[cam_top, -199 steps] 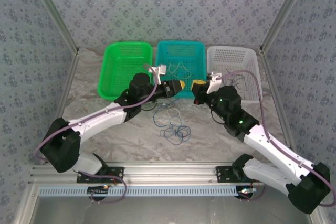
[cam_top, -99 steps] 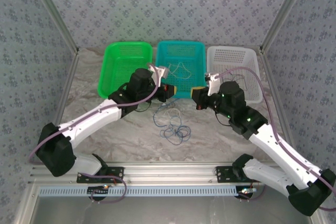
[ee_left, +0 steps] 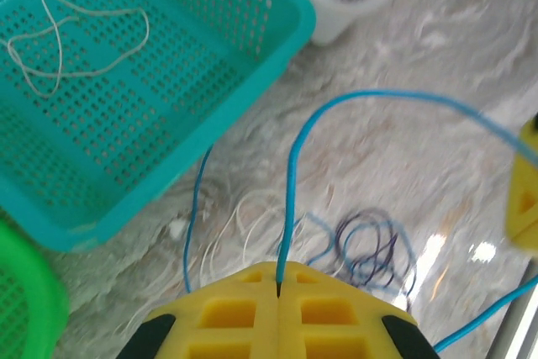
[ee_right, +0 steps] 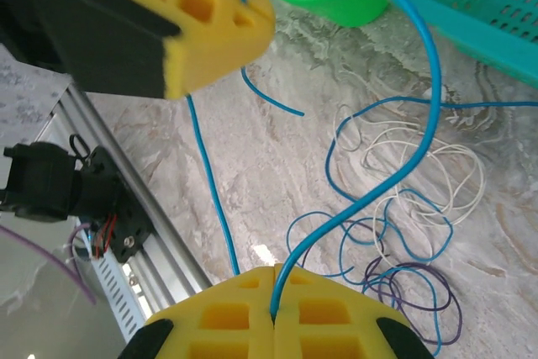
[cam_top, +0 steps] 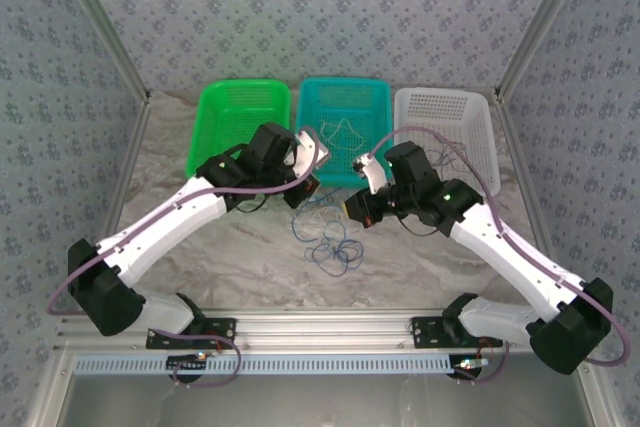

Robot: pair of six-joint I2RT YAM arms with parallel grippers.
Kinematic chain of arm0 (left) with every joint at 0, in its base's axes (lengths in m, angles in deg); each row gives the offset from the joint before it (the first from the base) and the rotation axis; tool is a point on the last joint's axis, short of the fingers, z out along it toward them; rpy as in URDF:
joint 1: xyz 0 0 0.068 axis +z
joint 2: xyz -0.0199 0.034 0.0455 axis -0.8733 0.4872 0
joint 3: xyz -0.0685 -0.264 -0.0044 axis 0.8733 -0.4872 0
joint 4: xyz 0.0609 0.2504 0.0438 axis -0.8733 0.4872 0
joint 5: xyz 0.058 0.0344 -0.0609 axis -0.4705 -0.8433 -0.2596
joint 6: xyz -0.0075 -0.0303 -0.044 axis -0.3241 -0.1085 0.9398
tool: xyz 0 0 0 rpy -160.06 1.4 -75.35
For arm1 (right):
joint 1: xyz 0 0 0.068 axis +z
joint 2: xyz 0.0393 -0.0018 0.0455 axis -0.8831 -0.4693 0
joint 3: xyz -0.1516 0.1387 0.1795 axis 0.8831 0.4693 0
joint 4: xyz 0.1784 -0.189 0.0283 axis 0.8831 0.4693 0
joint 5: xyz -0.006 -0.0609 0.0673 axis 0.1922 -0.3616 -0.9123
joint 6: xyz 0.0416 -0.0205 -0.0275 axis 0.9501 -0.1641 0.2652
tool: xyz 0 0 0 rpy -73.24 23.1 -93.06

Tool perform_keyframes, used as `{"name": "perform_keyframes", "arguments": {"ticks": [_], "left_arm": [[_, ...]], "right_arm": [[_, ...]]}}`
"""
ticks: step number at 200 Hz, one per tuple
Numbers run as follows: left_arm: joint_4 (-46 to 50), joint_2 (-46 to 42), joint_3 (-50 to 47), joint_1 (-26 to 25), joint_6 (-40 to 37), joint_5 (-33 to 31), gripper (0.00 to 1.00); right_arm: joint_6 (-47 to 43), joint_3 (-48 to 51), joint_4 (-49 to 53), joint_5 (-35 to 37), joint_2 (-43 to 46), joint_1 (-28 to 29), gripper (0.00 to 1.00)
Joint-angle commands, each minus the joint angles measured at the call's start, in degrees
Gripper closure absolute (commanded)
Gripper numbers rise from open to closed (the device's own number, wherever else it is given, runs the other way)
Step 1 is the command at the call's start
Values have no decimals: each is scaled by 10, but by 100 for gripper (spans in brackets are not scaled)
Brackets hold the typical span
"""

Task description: Untangle the cables

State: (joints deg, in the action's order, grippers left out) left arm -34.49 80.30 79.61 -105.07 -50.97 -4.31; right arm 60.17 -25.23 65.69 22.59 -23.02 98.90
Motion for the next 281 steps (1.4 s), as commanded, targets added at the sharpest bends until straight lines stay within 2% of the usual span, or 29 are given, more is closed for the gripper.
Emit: {"name": "perform_keyframes", "arguments": {"ticks": [1,17,32,70,77,108,168,187,216,248,271,281], "left_arm": [[73,-2,14,2,-95,-117,97],[74,-7,5,-2,-110,-169,99],[65,-15,-6,-2,-113,-191,100],[27,-45,-29,2,-111,-237,100],[25,-49,-30,7,-108,-239,100],[12,-57,-38,15,-95,-214,100],[2,-63,-50,15,-92,-203,100],[-6,-71,-56,15,-104,-218,100],[-6,-75,-46,16,-123,-229,100],[-2,-69,-30,16,-127,-214,100],[-2,-62,-21,15,-121,-206,100],[-3,-57,-15,17,-119,-216,100]], "right_arm": [[-48,-23,119,-19,-8,-6,100],[-54,-35,135,2,-10,-12,100],[-62,-41,149,17,-13,-19,99],[-90,-57,214,126,-42,-37,99],[-91,-57,217,155,-45,-44,100],[-90,-49,183,177,-34,-87,100],[-140,-95,173,225,-51,-88,97],[-159,-101,174,248,-65,-81,87],[-186,-108,174,265,-95,-76,80],[-200,-106,157,293,-118,-73,78],[-200,-108,135,288,-129,-76,78],[-193,-109,124,282,-132,-79,73]]}}
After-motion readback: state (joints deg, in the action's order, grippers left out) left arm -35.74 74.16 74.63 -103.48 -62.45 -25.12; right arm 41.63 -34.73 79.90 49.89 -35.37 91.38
